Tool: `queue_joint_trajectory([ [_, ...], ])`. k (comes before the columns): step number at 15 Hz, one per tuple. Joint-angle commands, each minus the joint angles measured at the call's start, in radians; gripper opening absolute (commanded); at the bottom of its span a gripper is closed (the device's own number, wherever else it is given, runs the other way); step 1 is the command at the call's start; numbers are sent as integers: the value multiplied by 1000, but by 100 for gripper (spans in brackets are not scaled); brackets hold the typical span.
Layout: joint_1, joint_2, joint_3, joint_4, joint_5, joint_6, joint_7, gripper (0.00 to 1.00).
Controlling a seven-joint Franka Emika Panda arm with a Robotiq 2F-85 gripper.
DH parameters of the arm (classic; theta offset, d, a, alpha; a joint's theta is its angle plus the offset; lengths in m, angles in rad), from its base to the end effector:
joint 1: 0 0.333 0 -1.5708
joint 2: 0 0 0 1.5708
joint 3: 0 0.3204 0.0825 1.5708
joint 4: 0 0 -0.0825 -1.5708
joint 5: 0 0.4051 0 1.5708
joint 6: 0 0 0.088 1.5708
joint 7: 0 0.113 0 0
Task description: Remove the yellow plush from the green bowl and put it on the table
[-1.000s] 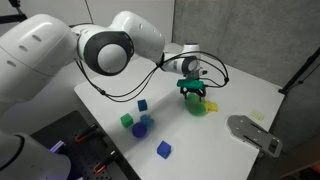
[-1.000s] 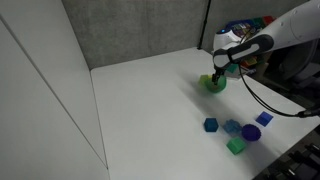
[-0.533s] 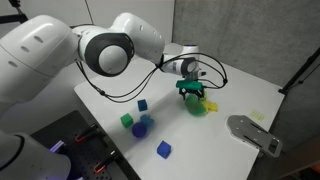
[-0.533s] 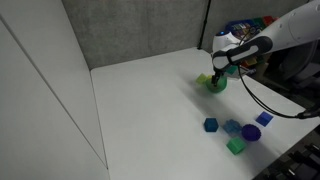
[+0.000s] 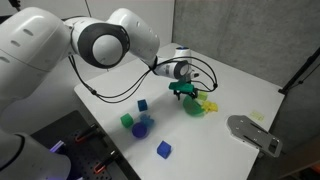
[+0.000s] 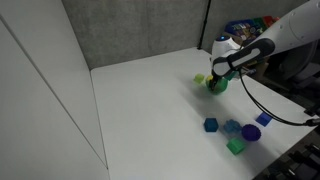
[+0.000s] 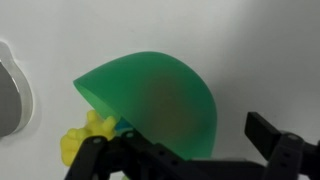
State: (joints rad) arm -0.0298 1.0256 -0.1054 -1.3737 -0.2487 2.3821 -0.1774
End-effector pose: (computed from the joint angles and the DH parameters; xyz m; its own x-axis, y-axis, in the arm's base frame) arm 0.7335 -0.0891 0.0748 0.9615 0.2597 -0.0898 0.2740 -0.9310 0.2413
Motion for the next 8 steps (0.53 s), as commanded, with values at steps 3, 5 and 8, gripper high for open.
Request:
queue_joint_trajectory([
  [3,75,-134,-57,-293,-31,197,155,100],
  [5,105,-157,-76,-367,-30,243,188,100],
  [8,113,-204,-54,-452,-7,216,175,100],
])
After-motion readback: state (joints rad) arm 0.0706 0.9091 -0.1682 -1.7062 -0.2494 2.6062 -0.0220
